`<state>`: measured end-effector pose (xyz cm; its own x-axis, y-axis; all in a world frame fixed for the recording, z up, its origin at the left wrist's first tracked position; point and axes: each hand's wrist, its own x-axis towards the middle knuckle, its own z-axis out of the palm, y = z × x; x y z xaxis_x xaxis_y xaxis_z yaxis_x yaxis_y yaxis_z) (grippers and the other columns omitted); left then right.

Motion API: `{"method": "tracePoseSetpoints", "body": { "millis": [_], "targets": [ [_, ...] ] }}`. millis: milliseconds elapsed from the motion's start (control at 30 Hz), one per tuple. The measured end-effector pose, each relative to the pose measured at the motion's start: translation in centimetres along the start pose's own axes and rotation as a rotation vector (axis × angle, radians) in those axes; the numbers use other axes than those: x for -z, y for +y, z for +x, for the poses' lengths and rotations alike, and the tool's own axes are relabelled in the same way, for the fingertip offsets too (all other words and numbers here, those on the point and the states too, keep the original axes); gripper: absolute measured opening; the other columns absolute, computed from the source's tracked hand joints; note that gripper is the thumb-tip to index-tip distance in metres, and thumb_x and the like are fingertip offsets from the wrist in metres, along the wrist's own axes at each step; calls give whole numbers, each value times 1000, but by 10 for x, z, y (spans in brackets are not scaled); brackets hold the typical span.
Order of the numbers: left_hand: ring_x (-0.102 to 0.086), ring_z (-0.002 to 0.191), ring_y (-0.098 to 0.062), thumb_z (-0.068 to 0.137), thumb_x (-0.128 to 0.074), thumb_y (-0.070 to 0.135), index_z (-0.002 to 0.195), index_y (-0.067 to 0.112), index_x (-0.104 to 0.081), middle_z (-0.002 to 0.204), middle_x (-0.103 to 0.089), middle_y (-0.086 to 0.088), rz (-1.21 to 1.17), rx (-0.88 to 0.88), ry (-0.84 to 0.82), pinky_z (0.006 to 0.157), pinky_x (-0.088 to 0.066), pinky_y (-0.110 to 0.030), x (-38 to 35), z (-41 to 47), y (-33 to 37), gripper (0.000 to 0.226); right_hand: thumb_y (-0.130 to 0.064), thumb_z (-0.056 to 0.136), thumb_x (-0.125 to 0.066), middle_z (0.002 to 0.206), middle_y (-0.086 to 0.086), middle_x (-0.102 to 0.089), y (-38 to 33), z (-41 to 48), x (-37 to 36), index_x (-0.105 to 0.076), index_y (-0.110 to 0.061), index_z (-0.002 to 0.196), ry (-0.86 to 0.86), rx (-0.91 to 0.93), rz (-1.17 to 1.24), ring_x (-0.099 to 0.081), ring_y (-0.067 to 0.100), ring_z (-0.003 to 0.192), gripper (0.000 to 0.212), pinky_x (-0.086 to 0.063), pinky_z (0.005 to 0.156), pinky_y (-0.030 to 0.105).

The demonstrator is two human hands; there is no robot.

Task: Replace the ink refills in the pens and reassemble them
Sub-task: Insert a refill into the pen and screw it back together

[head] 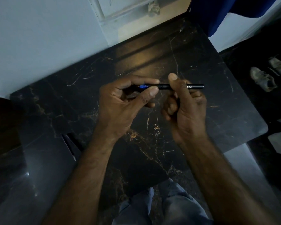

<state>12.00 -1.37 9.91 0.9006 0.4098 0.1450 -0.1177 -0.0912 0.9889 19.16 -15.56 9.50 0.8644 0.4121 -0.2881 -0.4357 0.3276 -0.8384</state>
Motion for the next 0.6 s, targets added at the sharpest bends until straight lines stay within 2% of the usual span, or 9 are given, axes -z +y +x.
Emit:
{"method": "tracePoseSetpoints", "body": {
  "millis": [100,133,200,233,300,400,600],
  "targets": [
    [-79,82,-16,97,-78,9,114,17,-77,99,-80,4,17,-2,-35,69,-65,-28,5,7,1,19,-29,104,-62,52,2,-52,-1,3,1,-60,-4,75,-45,-33,9,-46,15,41,39,-42,44,28],
    [-80,83,-17,97,-78,11,113,17,-77,100,-81,2,1,13,-28,69,-66,-28,7,8,1,17,-29,105,-60,59,5,-56,-2,3,2,-61,1,83,-98,-32,28,-50,17,46,37,-45,46,30],
    [-80,85,-19,97,-78,12,111,16,-79,100,-82,-1,-34,45,-10,69,-66,-29,10,10,1,14,-22,101,-61,75,11,-62,-5,3,4,-62,1,109,-200,-3,86,-58,20,60,24,-49,51,32],
    [-81,85,-19,98,-78,11,110,17,-79,100,-82,-1,-48,57,-6,69,-66,-29,10,11,1,14,-16,99,-62,80,13,-64,-6,4,5,-62,1,115,-224,22,108,-61,22,65,23,-50,52,32],
    [-81,84,-19,97,-77,11,110,17,-79,99,-82,-1,-62,68,-10,68,-66,-29,9,11,0,14,-5,97,-63,82,13,-67,-7,5,7,-65,1,111,-206,68,105,-63,21,67,15,-51,52,31],
    [-81,85,-17,97,-77,9,109,16,-79,99,-81,1,-25,61,-29,68,-66,-28,5,11,1,15,-6,98,-66,74,8,-69,-5,7,7,-67,-2,97,-110,100,42,-63,18,60,4,-50,49,29],
    [-81,85,-19,96,-78,7,117,17,-74,101,-78,-8,75,-37,2,70,-66,-27,4,14,3,23,-10,101,-68,68,4,-67,-5,12,1,-70,-10,89,-64,123,-14,-62,15,53,13,-49,47,27]
  ]
}}
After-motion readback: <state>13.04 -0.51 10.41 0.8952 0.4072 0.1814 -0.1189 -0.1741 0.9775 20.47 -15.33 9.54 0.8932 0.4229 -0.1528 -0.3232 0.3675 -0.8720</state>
